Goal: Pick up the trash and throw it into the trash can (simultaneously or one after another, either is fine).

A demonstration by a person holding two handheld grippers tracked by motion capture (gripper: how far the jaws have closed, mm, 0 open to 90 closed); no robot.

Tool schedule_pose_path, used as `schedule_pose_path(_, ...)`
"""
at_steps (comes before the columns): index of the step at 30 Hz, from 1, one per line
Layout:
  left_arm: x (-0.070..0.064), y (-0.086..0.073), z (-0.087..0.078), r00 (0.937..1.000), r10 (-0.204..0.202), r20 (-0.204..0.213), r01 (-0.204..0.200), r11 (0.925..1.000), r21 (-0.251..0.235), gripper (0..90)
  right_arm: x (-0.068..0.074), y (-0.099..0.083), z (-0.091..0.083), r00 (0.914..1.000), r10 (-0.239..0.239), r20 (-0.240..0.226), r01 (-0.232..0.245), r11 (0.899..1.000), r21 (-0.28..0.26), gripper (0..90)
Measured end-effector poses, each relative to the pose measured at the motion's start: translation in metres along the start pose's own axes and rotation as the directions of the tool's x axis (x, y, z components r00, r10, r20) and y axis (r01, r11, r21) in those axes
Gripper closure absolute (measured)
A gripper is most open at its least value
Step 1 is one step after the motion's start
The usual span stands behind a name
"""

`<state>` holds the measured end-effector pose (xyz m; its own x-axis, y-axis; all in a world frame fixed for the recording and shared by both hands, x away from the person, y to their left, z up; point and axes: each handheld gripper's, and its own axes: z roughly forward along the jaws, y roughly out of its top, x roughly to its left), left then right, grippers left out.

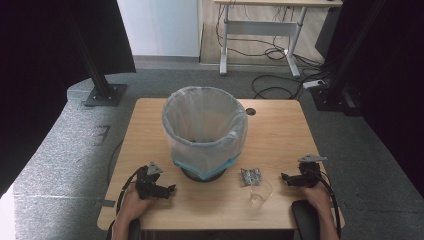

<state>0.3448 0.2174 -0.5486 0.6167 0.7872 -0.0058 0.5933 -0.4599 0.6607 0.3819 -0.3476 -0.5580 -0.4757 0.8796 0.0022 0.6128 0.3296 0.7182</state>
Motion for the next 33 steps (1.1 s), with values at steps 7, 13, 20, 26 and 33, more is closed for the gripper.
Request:
schedule_pose_path(7,0.000,0.000,0.000,1.0000,0.002,0.002,-0.002,1.0000,0.000,0.0,0.001,0.004,-0.001,0.9997,0.013,0.020,-0.014,0.999,0.030,0.0)
schedule_pose_path(13,0.000,0.000,0.000,1.0000,0.002,0.002,-0.002,1.0000,0.000,0.0,0.000,0.007,-0.009,0.9997,0.014,-0.019,-0.013,0.999,0.038,0.0)
schedule_pose_path(20,0.000,0.000,0.000,1.0000,0.002,0.003,-0.002,1.0000,0.000,0.0,0.006,0.010,-0.024,0.9960,0.025,-0.085,-0.024,1.000,0.018,0.0)
schedule_pose_path(26,0.001,0.000,0.000,1.0000,0.002,0.003,-0.002,1.0000,-0.001,0.0,0.015,0.010,-0.042,0.9943,0.006,-0.106,-0.009,1.000,-0.024,0.0)
schedule_pose_path(33,0.001,0.001,0.000,1.0000,0.004,0.005,-0.004,1.0000,0.001,0.0,0.029,0.005,-0.055,0.9871,-0.036,-0.156,0.032,0.999,-0.025,0.0)
